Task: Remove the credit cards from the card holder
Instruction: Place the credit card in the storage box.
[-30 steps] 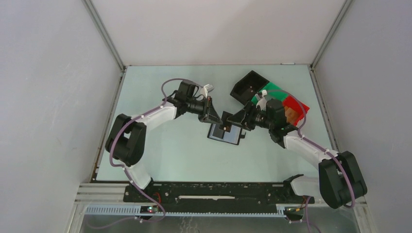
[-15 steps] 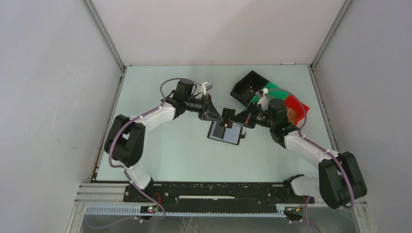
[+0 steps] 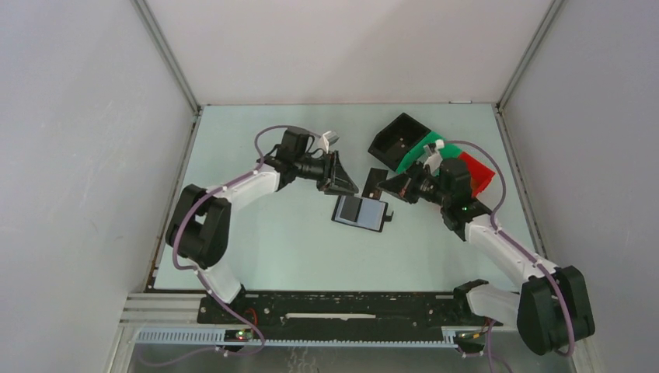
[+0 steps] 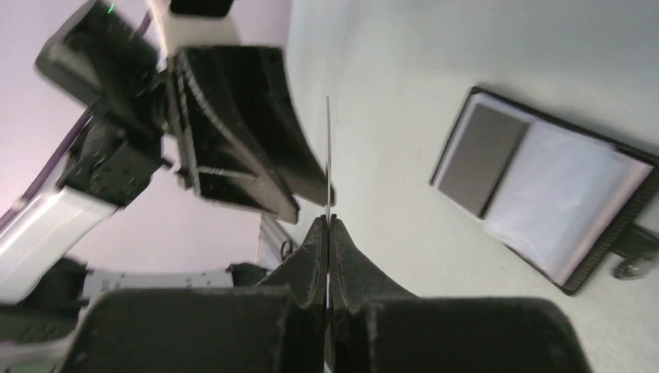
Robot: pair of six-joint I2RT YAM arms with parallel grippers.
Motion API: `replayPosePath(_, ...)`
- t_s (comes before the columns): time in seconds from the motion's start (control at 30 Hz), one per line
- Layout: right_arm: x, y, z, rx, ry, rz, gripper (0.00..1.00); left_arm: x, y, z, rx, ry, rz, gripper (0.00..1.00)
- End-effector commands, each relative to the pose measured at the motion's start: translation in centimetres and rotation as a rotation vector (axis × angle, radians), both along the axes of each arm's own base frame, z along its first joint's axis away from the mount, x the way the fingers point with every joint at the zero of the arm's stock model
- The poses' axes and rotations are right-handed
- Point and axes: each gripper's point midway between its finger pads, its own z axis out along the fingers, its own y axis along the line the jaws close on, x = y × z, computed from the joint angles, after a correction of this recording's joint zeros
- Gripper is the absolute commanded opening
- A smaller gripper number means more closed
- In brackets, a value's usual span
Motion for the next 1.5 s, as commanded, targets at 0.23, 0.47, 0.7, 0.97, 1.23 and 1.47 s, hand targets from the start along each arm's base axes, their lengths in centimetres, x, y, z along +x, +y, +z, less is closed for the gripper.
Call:
replayPosePath(0.23, 8.7, -9.6, -0.2, -0.227, 0.138, -0.507, 0.0, 2.8, 5.1, 0.7, 0.144, -0.12, 0.218, 0.42)
replayPosePath(0.47, 17.5, -11.5, -1.4, -0.361, 0.226, -0.616, 0.0, 2.2, 5.7, -0.6, 0.174, -0.102, 0.226, 0.43)
replayPosePath(0.7, 23.5, -10.8, -3.5, -0.414, 0.288, -0.624, 0.0, 1.6, 5.9, -1.3, 0.183, -0.088, 0.216, 0.43)
replayPosePath(0.97, 27.2, -10.0, -6.5, -0.438, 0.349, -0.612, 0.0, 1.4, 5.9, -1.6, 0.194, -0.083, 0.197, 0.43)
replayPosePath(1.23, 29.0, -9.7, -9.0, -0.451, 0.406, -0.59, 0.0, 1.0, 6.1, -2.0, 0.205, -0.077, 0.188, 0.43)
replayPosePath(1.47, 28.8, -10.0, -11.2, -0.482, 0.459, -0.583, 0.02, 0.8, 6.2, -2.2, 0.207, -0.071, 0.185, 0.43)
